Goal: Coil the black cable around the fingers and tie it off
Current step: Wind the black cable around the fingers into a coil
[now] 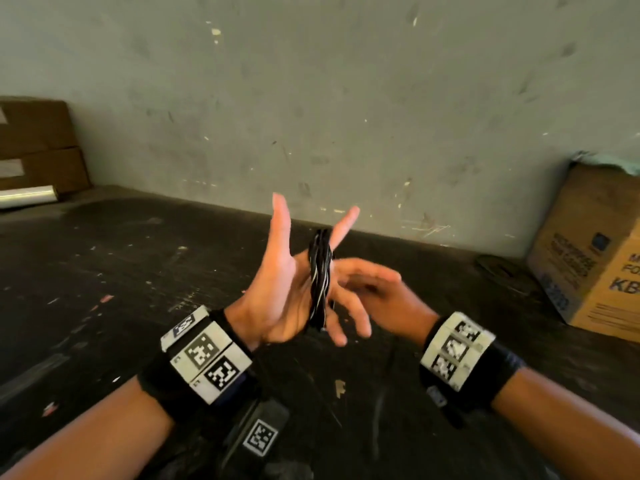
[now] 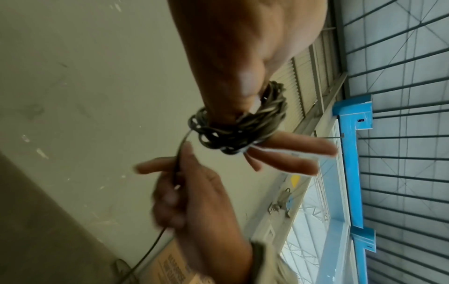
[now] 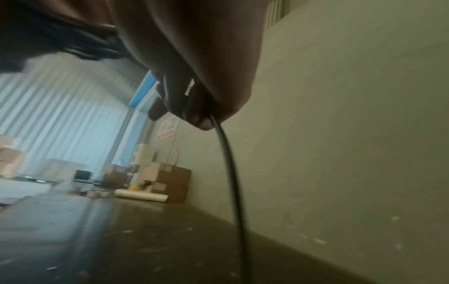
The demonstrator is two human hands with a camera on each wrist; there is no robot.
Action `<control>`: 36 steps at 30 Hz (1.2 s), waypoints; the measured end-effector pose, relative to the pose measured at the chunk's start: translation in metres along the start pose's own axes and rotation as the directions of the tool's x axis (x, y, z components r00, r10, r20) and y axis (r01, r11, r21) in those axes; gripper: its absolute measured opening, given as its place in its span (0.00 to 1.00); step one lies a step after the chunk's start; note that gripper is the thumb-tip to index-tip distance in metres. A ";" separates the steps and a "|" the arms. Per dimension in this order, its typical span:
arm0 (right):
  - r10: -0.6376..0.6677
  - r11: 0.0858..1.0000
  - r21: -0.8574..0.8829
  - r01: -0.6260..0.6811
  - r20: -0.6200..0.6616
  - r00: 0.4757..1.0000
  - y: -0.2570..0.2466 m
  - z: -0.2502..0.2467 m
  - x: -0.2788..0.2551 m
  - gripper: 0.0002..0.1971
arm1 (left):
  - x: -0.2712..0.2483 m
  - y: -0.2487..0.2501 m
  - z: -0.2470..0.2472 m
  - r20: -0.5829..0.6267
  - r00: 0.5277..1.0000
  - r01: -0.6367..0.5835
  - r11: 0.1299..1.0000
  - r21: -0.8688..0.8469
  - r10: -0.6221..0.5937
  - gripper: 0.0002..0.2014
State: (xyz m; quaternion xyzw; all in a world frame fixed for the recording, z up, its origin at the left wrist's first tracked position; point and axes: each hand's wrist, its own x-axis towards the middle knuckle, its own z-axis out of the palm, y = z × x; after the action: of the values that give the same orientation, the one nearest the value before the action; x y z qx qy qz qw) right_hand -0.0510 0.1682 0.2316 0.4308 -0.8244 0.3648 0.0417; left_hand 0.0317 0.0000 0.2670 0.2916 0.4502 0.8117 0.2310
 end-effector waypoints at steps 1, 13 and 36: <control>0.019 1.000 0.015 -0.019 0.003 1.000 -0.002 0.013 -0.004 0.10 | 0.003 0.003 -0.002 -0.045 0.998 -0.038 0.999 0.002 0.038 0.52; 0.061 0.996 -0.082 -0.043 0.227 0.972 -0.075 0.019 -0.021 0.11 | 0.006 -0.004 -0.032 -0.391 0.901 -0.003 0.904 0.428 0.189 0.60; -0.020 0.995 0.095 0.030 -0.104 0.994 -0.048 -0.022 0.001 0.21 | -0.015 0.011 0.012 0.003 0.999 -0.048 0.930 0.364 0.050 0.39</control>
State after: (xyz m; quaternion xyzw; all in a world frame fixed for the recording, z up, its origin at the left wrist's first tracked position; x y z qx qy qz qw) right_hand -0.0213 0.1640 0.2749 0.4232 -0.7971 0.4254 0.0681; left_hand 0.0497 -0.0076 0.2778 0.3380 0.5859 0.7208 0.1514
